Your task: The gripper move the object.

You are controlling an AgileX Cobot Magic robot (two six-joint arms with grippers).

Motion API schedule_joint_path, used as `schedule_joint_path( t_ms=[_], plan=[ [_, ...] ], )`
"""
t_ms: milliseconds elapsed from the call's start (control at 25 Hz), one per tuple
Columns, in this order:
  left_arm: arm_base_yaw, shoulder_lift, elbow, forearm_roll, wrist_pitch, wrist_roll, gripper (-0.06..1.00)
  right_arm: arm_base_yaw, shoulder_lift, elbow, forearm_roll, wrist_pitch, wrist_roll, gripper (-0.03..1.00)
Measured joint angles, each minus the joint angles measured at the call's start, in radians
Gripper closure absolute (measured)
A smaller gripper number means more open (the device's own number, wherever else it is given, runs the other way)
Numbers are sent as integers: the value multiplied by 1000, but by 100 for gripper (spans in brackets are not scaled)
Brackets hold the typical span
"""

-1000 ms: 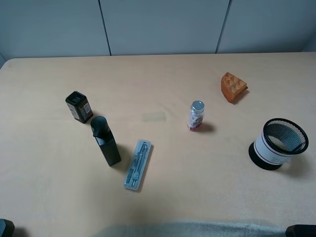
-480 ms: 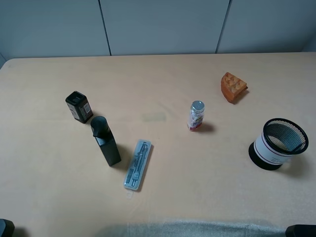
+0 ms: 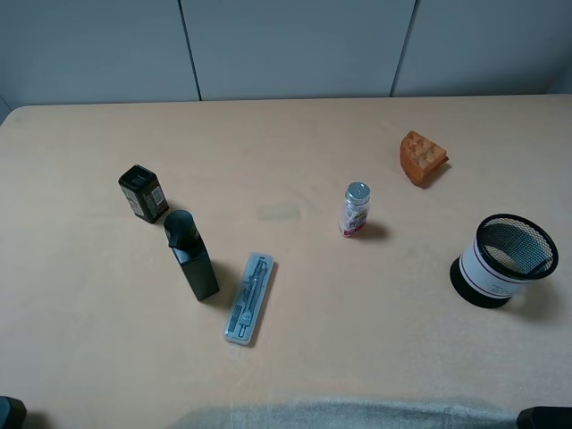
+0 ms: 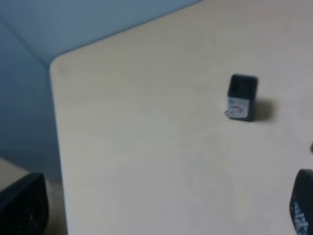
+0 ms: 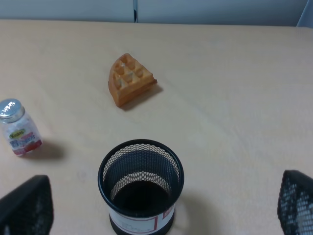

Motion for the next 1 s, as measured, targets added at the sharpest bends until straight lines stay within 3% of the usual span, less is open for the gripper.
schedule_joint_path(
  t_ms=[280,560,1000],
  plan=[
    [109,-182,173,-9,-95,-12,-4,0,0,0,0,0,0,28],
    [113,-292,325,-61,-111,-120,-4,0,0,0,0,0,0,28],
    [113,-341,408,-78,-101,-129,-5,0,0,0,0,0,0,28]
  ],
)
